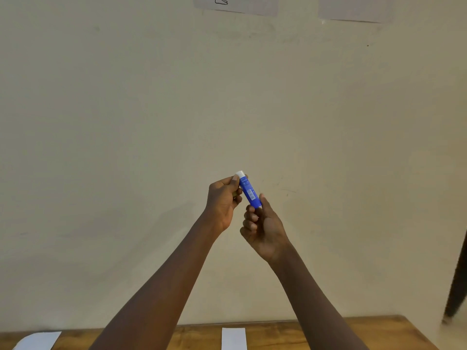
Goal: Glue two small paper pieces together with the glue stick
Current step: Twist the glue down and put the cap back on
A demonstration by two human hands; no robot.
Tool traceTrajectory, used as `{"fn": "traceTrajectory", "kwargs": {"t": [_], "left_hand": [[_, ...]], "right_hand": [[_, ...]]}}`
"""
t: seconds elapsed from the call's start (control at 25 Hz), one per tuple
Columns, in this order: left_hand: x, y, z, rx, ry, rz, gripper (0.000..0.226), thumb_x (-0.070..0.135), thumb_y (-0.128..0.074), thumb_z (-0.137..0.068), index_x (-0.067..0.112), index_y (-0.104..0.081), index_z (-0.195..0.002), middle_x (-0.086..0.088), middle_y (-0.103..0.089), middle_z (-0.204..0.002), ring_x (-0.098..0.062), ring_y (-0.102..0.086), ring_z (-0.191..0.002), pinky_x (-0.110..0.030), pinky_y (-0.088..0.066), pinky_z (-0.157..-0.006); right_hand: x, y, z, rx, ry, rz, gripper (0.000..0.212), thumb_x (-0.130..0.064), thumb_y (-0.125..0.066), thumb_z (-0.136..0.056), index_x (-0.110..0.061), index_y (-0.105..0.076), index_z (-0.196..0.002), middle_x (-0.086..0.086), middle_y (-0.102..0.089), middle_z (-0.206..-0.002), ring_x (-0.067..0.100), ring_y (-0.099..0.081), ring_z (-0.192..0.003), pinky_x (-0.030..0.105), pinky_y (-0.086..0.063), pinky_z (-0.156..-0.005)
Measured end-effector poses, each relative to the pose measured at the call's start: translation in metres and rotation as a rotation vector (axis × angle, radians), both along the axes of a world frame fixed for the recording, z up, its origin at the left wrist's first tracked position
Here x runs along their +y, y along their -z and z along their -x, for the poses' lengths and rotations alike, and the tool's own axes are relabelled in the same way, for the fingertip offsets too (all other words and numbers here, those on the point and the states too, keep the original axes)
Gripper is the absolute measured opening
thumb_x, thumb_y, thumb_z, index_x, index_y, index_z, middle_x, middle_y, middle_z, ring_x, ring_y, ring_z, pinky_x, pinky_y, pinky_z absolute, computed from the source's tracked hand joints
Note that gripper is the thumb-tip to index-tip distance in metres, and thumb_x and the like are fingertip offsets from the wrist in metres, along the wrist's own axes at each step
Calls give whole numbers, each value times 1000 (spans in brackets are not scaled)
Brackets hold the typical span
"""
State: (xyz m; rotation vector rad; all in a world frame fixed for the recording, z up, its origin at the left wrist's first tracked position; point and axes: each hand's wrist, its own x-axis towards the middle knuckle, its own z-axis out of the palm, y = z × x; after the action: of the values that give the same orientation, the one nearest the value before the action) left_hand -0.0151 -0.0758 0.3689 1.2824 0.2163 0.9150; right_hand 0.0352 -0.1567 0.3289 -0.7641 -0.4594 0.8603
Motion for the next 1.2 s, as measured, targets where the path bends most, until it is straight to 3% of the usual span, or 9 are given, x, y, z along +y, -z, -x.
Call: {"fn": "traceTrajectory", "kwargs": {"t": [0.08,0.2,0.44,0.56,0.64,0.76,0.88,1.0,1.2], "left_hand": [[-1,0,-1,-12,-20,2,20,20,-46,-92,11,-65,-89,-1,-49,-72,-9,-42,-63,-20,-41,-63],[-4,-2,-2,-24,-52,41,22,20,-46,-92,16,-64,-79,-3,-50,-73,-10,-42,-64,-20,-41,-64],[-2,-2,-1,5,-96,223,20,23,-50,-91,6,-58,-94,-4,-45,-69,-13,-42,-62,-21,-43,-62],[-1,0,0,72,-158,311,17,21,-53,-89,7,-56,-80,-4,-44,-64,-13,-39,-56,-20,-42,-57],[2,1,1,100,-170,298,19,19,-52,-90,7,-55,-75,-4,-43,-63,-14,-37,-54,-22,-41,-55],[4,2,4,46,-40,214,20,19,-48,-92,4,-61,-92,-4,-45,-70,-13,-39,-62,-22,-41,-60],[5,3,5,-15,29,116,26,18,-46,-93,1,-61,-106,-1,-54,-76,-10,-43,-65,-20,-40,-63],[7,5,7,1,11,49,26,19,-44,-93,4,-61,-106,0,-58,-81,-9,-48,-70,-21,-42,-67],[4,8,5,58,-68,113,26,25,-47,-91,7,-62,-102,-5,-50,-78,-14,-45,-73,-29,-43,-78]], "right_hand": [[4,0,4,18,61,-54,43,-44,-43,-89,-13,-51,-61,-6,-41,-39,6,-36,-32,15,-35,-35],[11,1,5,-213,336,-22,39,-37,-43,-91,-13,-55,-62,-3,-45,-44,7,-43,-33,15,-40,-39],[11,8,-5,-1211,1020,100,20,-20,-62,-83,-1,-64,-78,13,-63,-56,24,-58,-46,30,-45,-47],[9,22,-16,-1801,1362,331,28,-30,-72,-70,-3,-65,-76,7,-61,-49,22,-51,-37,24,-42,-39],[9,24,-12,-1574,1201,302,32,-37,-70,-71,-6,-65,-74,1,-62,-52,20,-51,-39,21,-39,-42],[7,9,-3,-605,452,210,54,-58,-49,-79,-8,-66,-69,-1,-64,-53,15,-54,-39,21,-41,-44],[0,3,-3,-202,-4,155,52,-54,-37,-88,-13,-62,-68,-4,-58,-48,8,-47,-38,18,-42,-42],[4,5,2,-218,26,24,41,-43,-39,-91,-14,-59,-70,-8,-52,-45,5,-42,-35,14,-40,-39],[18,13,8,-644,563,80,36,-26,-42,-93,-12,-56,-63,2,-49,-50,6,-46,-32,13,-37,-37]]}}
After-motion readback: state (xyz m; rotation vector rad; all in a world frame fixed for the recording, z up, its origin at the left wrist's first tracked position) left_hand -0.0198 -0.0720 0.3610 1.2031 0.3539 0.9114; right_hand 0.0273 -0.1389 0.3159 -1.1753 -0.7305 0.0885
